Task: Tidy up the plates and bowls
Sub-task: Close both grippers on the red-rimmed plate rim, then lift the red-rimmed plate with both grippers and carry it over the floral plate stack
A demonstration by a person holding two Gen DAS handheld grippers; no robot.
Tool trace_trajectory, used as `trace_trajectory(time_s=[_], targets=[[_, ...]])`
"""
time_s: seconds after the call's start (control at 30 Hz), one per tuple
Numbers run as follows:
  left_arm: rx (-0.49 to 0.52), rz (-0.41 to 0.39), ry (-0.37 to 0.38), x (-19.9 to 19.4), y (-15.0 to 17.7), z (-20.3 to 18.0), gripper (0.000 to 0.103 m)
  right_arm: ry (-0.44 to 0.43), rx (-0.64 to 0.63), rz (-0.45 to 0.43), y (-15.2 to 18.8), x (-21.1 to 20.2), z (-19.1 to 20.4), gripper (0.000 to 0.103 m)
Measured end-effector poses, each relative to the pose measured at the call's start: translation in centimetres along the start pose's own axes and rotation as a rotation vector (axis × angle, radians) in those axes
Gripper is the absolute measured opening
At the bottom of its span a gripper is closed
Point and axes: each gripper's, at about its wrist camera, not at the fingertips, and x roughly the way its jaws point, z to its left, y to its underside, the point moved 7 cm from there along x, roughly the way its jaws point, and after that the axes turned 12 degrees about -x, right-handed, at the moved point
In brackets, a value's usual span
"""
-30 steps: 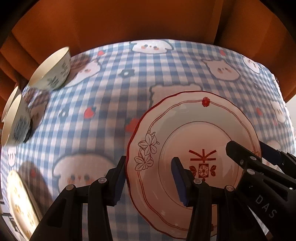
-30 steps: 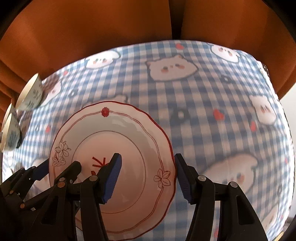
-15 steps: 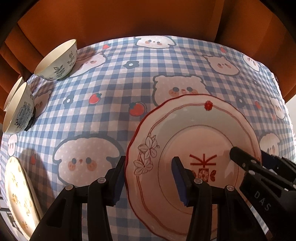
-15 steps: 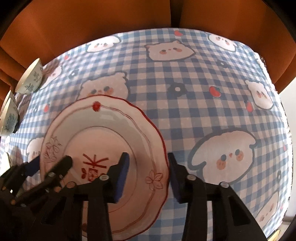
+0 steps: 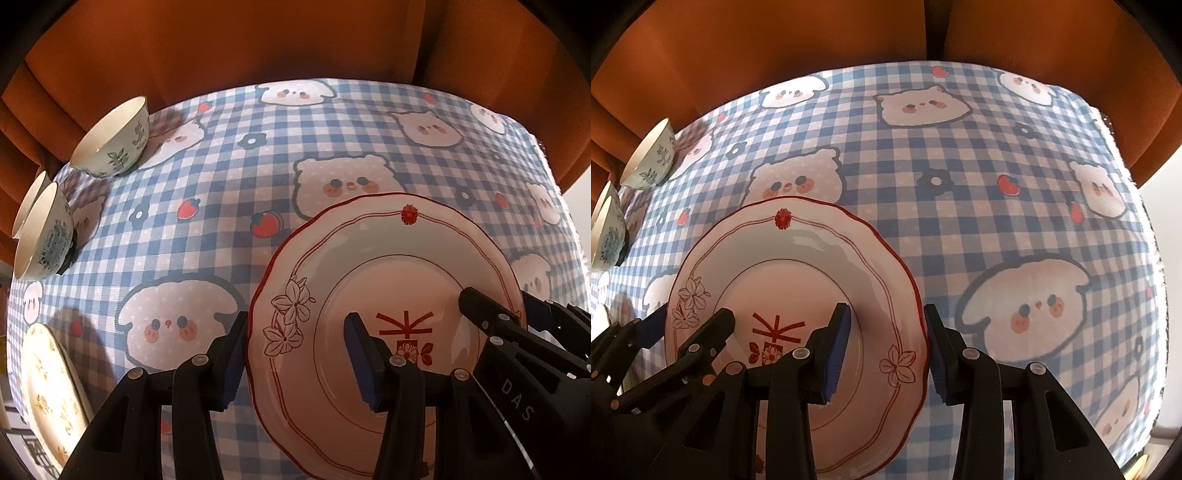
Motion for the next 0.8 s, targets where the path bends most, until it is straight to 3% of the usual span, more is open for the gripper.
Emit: trace_trajectory(time_s=[0.33, 0.8], targets=[[0.033, -0.037, 0.058, -3.7, 1.0, 2.1, 0.051, 0.046, 0.048, -0.049, 1.4, -4.1, 1.7, 0.043], [0.042, -0.101, 0.087, -8.8, 2.1, 9.8, 0.051, 0.055, 0.075, -0.121, 2.9, -9.8, 9.8, 0.043]])
